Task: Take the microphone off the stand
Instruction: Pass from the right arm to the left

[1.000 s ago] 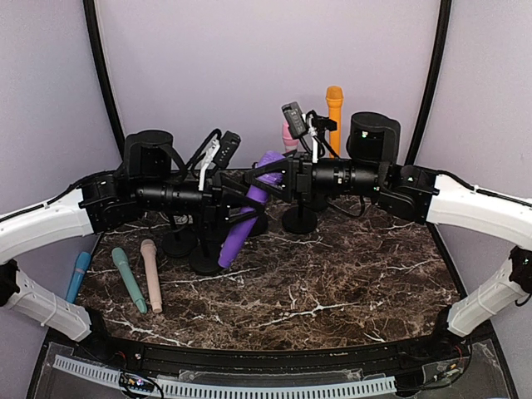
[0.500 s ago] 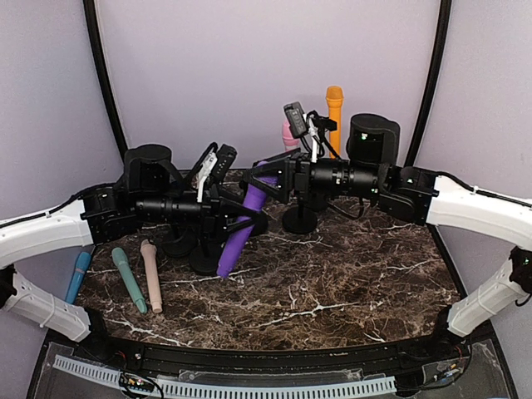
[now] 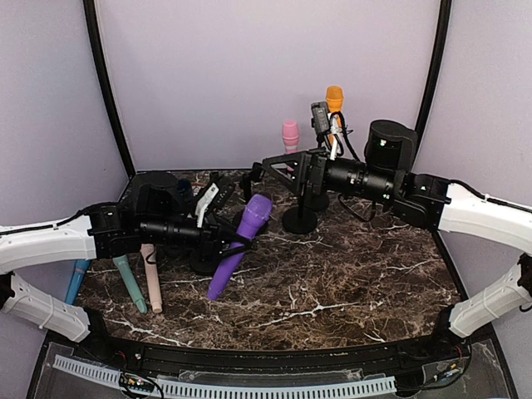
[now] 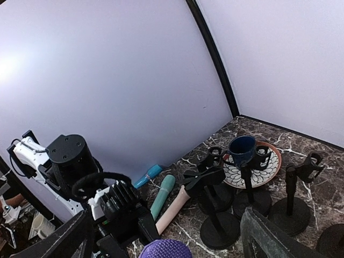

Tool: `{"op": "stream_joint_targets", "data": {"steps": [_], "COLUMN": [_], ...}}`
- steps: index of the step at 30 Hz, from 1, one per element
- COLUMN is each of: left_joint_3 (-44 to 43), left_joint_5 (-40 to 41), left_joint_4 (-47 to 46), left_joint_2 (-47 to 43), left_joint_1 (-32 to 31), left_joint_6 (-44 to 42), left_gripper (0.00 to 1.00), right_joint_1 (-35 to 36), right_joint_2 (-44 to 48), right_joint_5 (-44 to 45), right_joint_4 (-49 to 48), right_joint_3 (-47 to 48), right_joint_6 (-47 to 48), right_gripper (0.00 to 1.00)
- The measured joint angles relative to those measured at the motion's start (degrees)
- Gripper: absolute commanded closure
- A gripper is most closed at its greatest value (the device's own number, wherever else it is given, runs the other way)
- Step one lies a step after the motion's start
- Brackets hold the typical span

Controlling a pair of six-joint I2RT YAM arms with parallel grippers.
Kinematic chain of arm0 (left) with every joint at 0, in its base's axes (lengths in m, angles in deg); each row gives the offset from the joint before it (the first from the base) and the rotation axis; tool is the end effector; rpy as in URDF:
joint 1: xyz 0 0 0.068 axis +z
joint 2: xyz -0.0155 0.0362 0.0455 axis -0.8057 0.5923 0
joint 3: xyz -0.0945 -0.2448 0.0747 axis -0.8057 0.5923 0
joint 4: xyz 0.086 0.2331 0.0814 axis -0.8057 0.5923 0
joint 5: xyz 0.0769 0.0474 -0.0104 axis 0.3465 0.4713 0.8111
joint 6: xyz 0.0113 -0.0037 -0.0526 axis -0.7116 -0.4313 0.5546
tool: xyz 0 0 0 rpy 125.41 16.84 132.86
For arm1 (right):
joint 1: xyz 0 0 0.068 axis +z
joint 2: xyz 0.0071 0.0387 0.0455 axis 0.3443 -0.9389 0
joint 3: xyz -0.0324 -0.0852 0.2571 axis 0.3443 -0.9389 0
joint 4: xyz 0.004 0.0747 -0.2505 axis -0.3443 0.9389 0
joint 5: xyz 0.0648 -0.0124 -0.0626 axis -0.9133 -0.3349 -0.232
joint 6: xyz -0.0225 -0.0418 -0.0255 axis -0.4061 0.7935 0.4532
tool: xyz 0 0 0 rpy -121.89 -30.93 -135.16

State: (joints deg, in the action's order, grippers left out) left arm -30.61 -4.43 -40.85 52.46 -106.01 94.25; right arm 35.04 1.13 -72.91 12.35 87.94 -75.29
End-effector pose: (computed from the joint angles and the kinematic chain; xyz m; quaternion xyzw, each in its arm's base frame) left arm 0.1595 -0.2294 0.3157 0.3844 0.6967 -0.4453 0.4107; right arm 0.1747 0.2624 0.3951 -0.2467 0.6618 0.5042 0.4970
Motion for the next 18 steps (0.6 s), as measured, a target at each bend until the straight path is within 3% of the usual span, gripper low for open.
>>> {"op": "stream_joint_targets", "data": {"steps": [10,18], "left_joint_3": [18.51,23.41], "left_joint_5": [3.26,5.29], "left_joint_4": [4.17,8.81], "left_joint_2": [-4.52,-6.27], "left_joint_1": [0.11,4.04], "left_joint_6": [8.11,16.98], "left_gripper": [0.92,0.91], "right_joint_1": [-3.85,-4.83], "right_joint_2": [4.44,4.44], "right_joint_5": [6.75,9.25], "right_joint_4": [-1.53,-1.70], "right_joint_3": [-5.33,-6.03], "right_joint_6": [-3.63,-5.46], "right_gripper": [0.04,0.04]}}
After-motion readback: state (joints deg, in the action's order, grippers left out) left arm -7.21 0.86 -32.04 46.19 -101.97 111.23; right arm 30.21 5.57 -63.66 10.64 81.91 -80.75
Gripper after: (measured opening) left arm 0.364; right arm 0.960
